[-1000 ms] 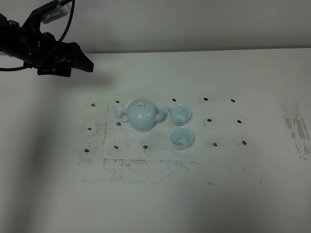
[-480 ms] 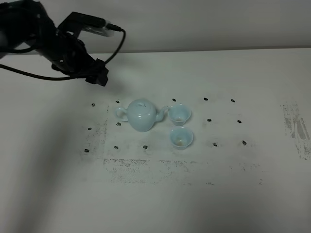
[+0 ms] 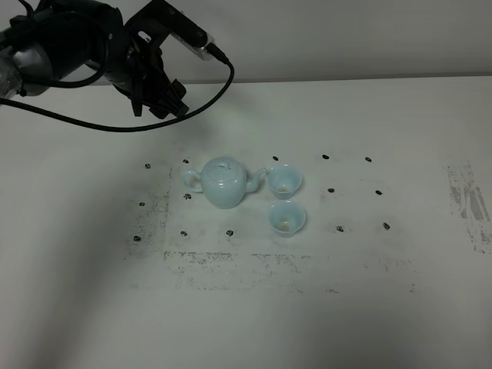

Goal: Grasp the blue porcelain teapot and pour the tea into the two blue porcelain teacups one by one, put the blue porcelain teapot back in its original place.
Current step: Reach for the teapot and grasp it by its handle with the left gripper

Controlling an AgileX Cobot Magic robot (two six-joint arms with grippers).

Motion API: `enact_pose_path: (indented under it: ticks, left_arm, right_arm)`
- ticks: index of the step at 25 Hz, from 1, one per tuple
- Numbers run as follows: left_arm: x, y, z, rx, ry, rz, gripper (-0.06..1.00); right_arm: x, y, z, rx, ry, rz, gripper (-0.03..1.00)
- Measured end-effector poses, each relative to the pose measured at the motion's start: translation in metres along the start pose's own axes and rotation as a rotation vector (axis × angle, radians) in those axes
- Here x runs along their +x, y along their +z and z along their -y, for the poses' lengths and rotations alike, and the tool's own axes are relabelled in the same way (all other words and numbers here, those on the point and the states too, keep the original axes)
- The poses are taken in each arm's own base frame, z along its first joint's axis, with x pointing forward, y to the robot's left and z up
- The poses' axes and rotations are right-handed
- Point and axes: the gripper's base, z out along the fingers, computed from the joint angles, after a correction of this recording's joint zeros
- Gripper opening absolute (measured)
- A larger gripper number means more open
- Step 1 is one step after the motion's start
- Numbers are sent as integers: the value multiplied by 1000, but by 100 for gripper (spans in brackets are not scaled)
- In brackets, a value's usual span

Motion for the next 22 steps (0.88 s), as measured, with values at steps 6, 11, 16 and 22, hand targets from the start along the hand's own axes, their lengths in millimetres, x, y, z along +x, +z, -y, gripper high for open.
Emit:
enact_pose_path:
  ticks: [6,11,16,22]
  left_arm:
    - [6,29,13,21,119,-35,68]
    - [12,47,26,56,169,-80,67]
    - [11,47,30,65,180,-89,63]
    - [19,46,33,106,221,-173,56]
  right_arm:
    - [0,0,0,0,0,0,51]
    - [0,0,0,0,0,0,51]
    - [0,0,0,0,0,0,51]
    - [0,0,0,0,0,0,51]
